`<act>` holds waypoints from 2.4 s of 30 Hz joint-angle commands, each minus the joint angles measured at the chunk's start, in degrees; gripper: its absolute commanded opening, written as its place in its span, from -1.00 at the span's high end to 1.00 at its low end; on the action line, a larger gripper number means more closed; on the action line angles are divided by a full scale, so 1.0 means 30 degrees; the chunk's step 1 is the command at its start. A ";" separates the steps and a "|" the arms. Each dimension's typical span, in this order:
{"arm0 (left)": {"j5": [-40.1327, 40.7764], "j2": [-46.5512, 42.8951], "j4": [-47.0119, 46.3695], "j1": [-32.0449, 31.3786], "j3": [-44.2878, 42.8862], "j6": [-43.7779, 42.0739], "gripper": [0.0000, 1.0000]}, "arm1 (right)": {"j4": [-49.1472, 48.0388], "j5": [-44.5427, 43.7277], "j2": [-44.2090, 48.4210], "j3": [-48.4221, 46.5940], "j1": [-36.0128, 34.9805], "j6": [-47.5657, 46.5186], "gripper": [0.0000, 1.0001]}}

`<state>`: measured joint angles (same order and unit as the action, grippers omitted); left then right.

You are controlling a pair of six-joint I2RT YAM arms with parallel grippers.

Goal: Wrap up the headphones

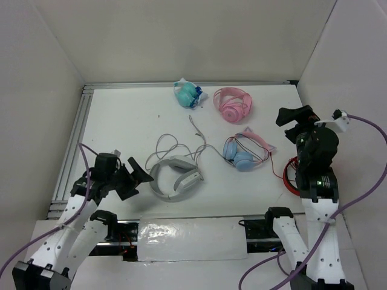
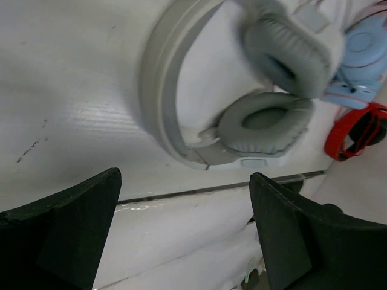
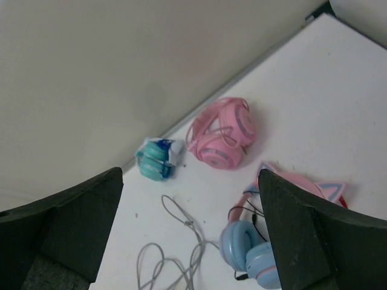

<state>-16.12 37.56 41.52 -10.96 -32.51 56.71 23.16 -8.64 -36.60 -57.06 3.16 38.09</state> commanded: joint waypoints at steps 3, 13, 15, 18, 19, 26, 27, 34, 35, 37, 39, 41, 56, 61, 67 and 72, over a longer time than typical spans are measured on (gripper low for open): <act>0.1091 0.2762 -0.1768 -0.1354 0.0847 0.1165 -0.99 | -0.0448 -0.0136 -0.0078 0.0613 -0.0174 -0.0274 -0.99; 0.3669 0.8189 -0.3673 -0.3551 -0.0148 0.1545 -0.99 | -0.0688 0.0917 0.0571 0.1411 -0.0203 -0.0856 -0.99; 0.4141 0.9215 -0.3556 -0.3699 -0.0701 0.1663 -0.99 | -0.0891 0.1528 0.0393 0.1645 -0.0290 -0.0888 -0.99; 0.4903 1.0328 -0.3788 -0.3905 -0.1231 0.1489 -0.95 | -0.1621 0.2787 0.0393 0.2230 -0.0554 -0.1238 -0.99; 0.4904 1.0534 -0.3993 -0.3992 -0.1320 0.1372 -0.76 | -0.1654 0.3287 0.0393 0.2319 -0.0671 -0.1588 -0.99; 0.4845 1.2524 -0.5897 -0.4227 -0.1904 0.0435 -0.05 | -0.2182 0.5953 0.0452 0.3080 -0.2779 -0.3377 -0.99; 0.4817 1.2789 -0.6016 -0.4227 -0.2052 0.0317 0.12 | -0.2153 0.6480 0.0133 0.3111 -0.3564 -0.3553 -0.99; 0.5285 1.4462 -0.4788 -0.4695 -0.4274 0.0695 1.00 | -0.0631 0.4352 -0.1159 0.3404 -0.8957 -0.2940 -0.99; 0.5285 1.4346 -0.4612 -0.4841 -0.4541 0.0900 1.00 | -0.0281 0.4172 -0.1305 0.3317 -0.9543 -0.2649 -0.99; 0.5285 1.3850 -0.3968 -0.4900 -0.5532 0.1658 1.00 | 0.0101 0.3967 -0.1948 0.2880 -1.1266 -0.2356 -0.99; 0.6016 1.3409 -0.3617 -0.4988 -0.6151 0.2218 1.00 | 0.0542 0.3002 -0.2475 0.2556 -1.2356 -0.0870 -0.99; 0.6338 1.2707 -0.3411 -0.5076 -0.7060 0.3155 1.00 | 0.1270 0.1311 -0.3470 0.1971 -1.3646 0.0656 -0.99; 0.8393 1.3085 0.0047 -0.6482 -1.1663 0.9219 1.00 | 0.1689 -0.6493 -0.9915 -0.1257 -2.1387 1.1617 -0.99; 0.7601 1.2734 -0.0305 -0.7096 -1.1458 1.0392 1.00 | -0.1090 -0.5639 -1.0446 0.0589 -2.0007 1.3933 -0.99; 0.7950 1.2675 0.0424 -0.8180 -1.1866 1.1739 1.00 | 0.0857 -0.6610 -1.3689 -0.2301 -2.0126 1.3262 -0.99; 0.8390 1.2207 0.0634 -0.8591 -1.1780 1.2064 1.00 | 0.1188 -0.6376 -1.4956 -0.2866 -1.9803 1.3467 -0.47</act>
<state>9.15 76.95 45.71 -35.77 -65.06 89.91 26.26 -26.06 -80.29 -63.05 -56.71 76.88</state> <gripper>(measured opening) 0.108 0.769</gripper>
